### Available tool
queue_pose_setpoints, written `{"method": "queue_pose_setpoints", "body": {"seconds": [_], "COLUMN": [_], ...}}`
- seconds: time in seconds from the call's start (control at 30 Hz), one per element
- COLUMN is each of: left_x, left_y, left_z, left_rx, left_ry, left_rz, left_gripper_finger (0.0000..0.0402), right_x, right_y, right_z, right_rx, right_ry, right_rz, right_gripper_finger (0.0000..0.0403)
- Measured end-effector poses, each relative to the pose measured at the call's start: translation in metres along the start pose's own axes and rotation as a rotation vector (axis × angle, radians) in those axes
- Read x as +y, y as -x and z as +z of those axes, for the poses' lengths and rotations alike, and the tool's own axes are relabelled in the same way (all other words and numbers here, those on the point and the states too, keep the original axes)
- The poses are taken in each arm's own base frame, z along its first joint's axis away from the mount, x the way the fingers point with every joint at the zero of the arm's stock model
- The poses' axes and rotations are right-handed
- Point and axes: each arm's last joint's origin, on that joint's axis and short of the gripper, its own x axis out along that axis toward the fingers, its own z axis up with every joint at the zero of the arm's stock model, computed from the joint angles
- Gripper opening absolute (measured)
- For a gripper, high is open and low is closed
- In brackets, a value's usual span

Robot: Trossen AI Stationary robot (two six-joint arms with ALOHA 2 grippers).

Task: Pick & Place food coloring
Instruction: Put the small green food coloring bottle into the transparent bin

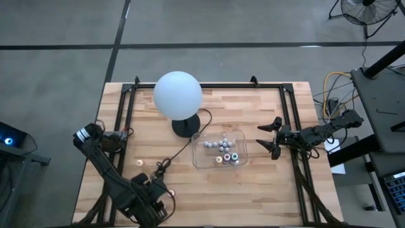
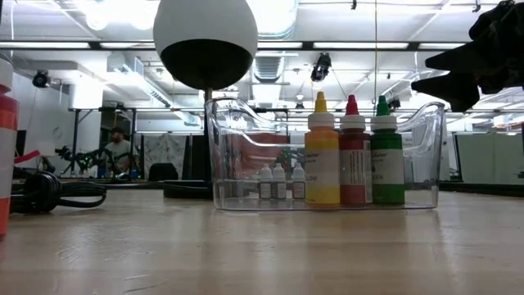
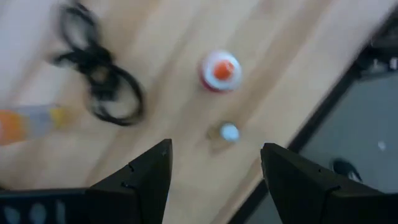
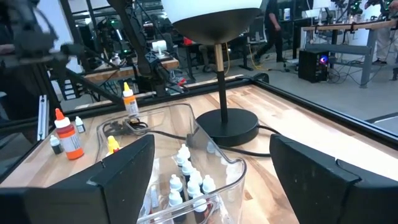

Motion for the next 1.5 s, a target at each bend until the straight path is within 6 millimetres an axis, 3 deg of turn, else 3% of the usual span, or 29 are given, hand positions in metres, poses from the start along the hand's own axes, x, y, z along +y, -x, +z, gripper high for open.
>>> {"method": "queue_pose_setpoints", "body": {"seconds": [0.2,0.5,1.1,1.5], "left_x": [-0.009,-0.012,-0.034,-0.036], "left_y": [-0.032,-0.070,-0.100,-0.112], "left_z": [-0.018,-0.030,-0.039,-0.048], "left_rx": [0.078,0.008,-0.037,-0.023], "left_ry": [-0.039,-0.074,-0.121,-0.127], "left_rz": [-0.046,-0.013,0.039,0.063], "left_gripper_finger": [0.0216,0.0216,0.0216,0.0216], "right_x": [0.000,0.000,0.000,0.000], "right_y": [0.000,0.000,0.000,0.000], "right_z": [0.000,0.000,0.000,0.000], "right_rx": [0.000,0.000,0.001,0.001], "right_ry": [0.000,0.000,0.000,0.000], "right_rz": [-0.001,-0.001,0.000,0.000], "right_gripper_finger": [0.0300,0.0301,0.0309,0.0305]}}
